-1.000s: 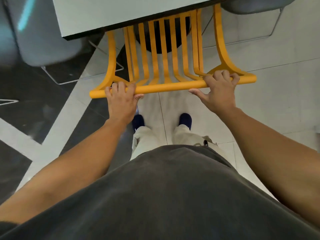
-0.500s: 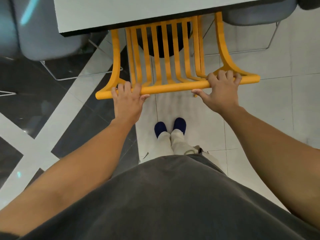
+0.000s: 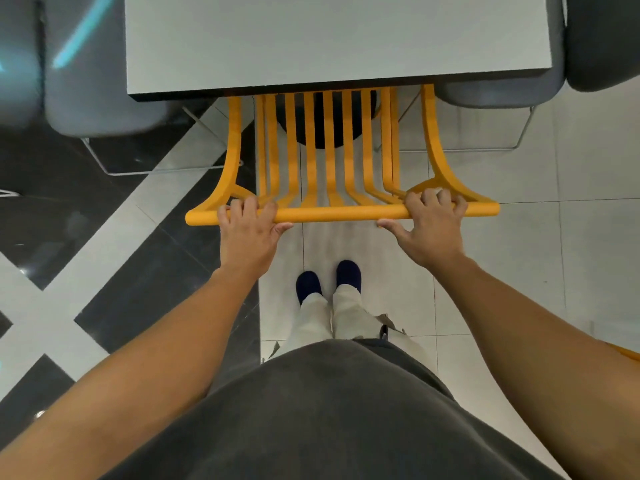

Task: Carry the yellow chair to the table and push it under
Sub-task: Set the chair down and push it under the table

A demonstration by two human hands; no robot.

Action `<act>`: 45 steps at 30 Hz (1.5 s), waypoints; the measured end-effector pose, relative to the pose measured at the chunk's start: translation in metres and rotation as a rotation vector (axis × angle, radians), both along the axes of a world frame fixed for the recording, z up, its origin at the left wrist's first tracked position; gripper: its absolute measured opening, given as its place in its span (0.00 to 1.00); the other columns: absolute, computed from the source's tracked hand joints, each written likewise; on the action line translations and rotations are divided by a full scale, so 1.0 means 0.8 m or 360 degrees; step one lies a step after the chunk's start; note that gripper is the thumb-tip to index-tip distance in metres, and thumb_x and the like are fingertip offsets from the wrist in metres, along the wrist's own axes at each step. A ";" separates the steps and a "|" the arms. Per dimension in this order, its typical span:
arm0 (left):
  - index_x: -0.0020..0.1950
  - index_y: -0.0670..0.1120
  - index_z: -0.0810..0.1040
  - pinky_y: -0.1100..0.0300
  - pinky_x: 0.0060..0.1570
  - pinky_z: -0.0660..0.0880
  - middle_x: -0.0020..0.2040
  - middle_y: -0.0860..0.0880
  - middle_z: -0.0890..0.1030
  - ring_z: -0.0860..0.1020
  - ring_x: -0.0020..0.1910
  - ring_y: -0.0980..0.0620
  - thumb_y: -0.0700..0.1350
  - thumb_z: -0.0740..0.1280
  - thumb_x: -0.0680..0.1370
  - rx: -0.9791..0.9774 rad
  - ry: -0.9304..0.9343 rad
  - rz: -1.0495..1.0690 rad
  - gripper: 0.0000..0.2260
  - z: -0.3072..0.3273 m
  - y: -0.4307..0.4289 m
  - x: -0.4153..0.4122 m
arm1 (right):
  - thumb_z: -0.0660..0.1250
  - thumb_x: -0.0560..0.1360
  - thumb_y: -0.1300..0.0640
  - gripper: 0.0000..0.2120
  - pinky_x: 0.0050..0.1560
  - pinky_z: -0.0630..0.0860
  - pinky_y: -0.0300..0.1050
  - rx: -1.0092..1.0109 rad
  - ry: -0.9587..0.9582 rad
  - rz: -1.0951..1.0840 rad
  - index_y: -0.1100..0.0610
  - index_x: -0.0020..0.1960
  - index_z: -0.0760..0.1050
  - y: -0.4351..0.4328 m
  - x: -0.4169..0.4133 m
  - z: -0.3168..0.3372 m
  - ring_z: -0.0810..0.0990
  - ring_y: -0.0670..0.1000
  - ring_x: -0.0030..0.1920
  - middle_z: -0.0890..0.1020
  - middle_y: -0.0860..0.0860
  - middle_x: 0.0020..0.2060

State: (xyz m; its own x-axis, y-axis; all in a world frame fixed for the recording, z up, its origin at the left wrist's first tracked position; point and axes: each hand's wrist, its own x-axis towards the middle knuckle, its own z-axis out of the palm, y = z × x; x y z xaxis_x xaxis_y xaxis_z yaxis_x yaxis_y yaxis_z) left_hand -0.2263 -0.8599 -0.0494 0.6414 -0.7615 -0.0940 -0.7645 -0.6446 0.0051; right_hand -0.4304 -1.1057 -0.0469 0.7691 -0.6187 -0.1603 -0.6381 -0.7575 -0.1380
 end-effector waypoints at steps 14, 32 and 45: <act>0.51 0.40 0.72 0.40 0.52 0.67 0.47 0.39 0.73 0.69 0.45 0.38 0.62 0.57 0.79 0.0002 0.0026 0.0114 0.24 0.015 0.011 0.020 | 0.54 0.77 0.32 0.30 0.59 0.63 0.64 0.0045 0.0137 0.0066 0.56 0.59 0.75 0.027 0.019 0.010 0.70 0.62 0.54 0.77 0.59 0.51; 0.52 0.40 0.72 0.41 0.54 0.66 0.48 0.39 0.74 0.70 0.46 0.40 0.66 0.53 0.79 0.0132 0.0100 0.0142 0.28 0.018 -0.021 -0.015 | 0.50 0.77 0.32 0.31 0.55 0.65 0.62 -0.0089 0.0109 0.0143 0.58 0.55 0.75 -0.014 -0.005 0.007 0.71 0.63 0.49 0.76 0.60 0.47; 0.53 0.39 0.72 0.40 0.58 0.65 0.48 0.38 0.73 0.70 0.48 0.38 0.66 0.53 0.78 0.0134 0.0103 0.0143 0.29 0.021 -0.009 0.002 | 0.49 0.77 0.31 0.32 0.57 0.64 0.63 -0.0039 0.0157 0.0112 0.56 0.59 0.75 0.005 0.006 0.006 0.72 0.62 0.53 0.77 0.59 0.50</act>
State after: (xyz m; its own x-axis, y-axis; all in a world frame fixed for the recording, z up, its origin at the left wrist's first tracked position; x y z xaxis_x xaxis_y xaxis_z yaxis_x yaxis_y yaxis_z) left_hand -0.2250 -0.8673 -0.0324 0.6972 -0.6887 -0.1987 -0.7034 -0.7108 -0.0044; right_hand -0.4255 -1.1017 -0.0422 0.7919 -0.5685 -0.2230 -0.5929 -0.8032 -0.0579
